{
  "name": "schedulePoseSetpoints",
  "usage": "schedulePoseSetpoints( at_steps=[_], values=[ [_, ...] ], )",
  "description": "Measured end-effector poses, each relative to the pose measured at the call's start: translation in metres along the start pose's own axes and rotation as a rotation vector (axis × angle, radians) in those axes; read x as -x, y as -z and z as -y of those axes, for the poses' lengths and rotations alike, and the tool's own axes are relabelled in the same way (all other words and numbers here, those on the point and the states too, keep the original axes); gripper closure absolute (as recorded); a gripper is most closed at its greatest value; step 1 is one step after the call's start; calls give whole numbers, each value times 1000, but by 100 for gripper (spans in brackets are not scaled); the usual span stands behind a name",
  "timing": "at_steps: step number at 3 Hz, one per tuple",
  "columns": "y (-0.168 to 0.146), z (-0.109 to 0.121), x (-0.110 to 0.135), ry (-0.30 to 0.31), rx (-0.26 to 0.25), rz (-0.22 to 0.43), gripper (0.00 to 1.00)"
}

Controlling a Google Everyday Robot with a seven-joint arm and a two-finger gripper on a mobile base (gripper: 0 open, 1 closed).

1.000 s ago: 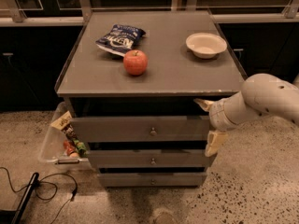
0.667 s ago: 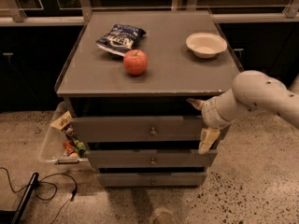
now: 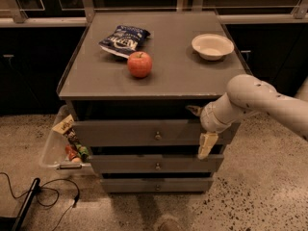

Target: Open top drawer

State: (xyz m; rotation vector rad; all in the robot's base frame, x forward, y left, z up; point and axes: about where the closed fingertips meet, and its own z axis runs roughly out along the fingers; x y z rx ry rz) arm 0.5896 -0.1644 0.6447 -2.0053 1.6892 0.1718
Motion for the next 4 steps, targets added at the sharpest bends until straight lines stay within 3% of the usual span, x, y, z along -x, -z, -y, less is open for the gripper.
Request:
schedulePoseSetpoints(
  at_steps=[2,4],
  values=[
    [0,0,0,0,0,0,42],
    [13,-15,9,7,10,49,88]
  ],
)
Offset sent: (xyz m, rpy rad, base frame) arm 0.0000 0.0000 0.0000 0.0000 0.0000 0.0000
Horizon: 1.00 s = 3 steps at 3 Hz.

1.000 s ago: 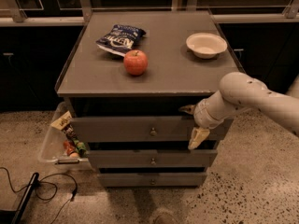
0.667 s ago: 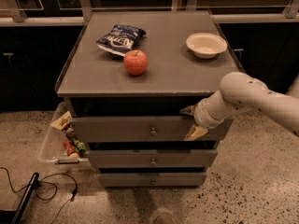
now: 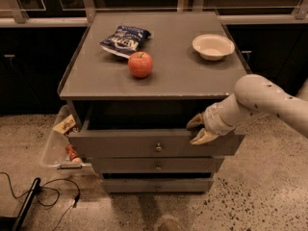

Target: Open top drawer

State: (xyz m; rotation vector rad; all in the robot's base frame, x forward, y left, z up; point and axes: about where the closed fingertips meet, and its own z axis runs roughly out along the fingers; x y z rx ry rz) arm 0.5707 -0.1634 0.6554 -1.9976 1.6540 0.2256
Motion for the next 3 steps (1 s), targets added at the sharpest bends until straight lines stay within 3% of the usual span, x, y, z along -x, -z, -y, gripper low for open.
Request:
schedulePoseSetpoints(
  at_steps=[1,3],
  values=[
    [3,1,1,0,0,0,87],
    [1,1,2,-1,3,1,45]
  ],
)
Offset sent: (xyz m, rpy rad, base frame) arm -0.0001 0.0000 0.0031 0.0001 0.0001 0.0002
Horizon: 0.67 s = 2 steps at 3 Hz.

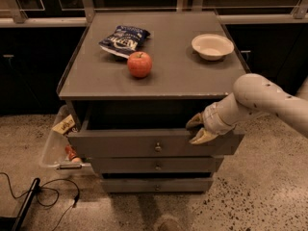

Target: Open top drawer

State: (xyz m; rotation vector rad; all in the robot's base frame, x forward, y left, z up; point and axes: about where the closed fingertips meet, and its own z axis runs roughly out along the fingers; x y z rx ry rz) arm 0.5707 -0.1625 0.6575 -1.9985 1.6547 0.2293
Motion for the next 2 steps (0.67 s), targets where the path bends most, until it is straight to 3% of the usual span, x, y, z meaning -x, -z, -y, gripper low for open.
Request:
schedulePoseSetpoints(
  at_steps=[1,2],
  values=[
    [-1,-12,-2,-18,11,11,41],
    [1,-42,-9,-58,17,30,65]
  ],
)
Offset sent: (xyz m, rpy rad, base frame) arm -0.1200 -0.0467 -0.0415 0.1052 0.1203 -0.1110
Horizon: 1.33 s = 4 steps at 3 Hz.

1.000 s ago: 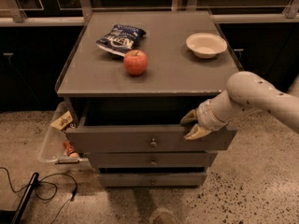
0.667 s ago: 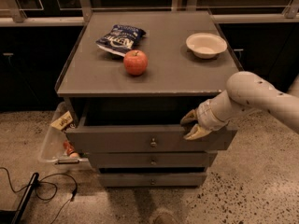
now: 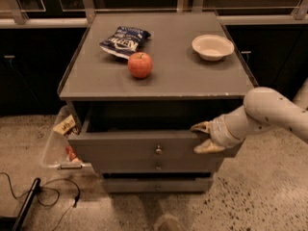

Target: Open top drawer

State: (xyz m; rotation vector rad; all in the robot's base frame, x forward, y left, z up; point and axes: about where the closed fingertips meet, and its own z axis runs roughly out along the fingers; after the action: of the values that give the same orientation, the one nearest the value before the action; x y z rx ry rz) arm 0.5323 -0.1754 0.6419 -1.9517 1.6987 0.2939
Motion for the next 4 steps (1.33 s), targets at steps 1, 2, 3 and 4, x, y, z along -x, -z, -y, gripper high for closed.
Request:
schedulePoseSetpoints(
  at_steps=[1,2,3,4],
  values=[
    [0,0,0,0,0,0,88],
    [3,-20,0,-9,5,10,100],
    [11,-29,18,8,-16,31,100],
    [11,-29,18,8,-16,31,81]
  ],
)
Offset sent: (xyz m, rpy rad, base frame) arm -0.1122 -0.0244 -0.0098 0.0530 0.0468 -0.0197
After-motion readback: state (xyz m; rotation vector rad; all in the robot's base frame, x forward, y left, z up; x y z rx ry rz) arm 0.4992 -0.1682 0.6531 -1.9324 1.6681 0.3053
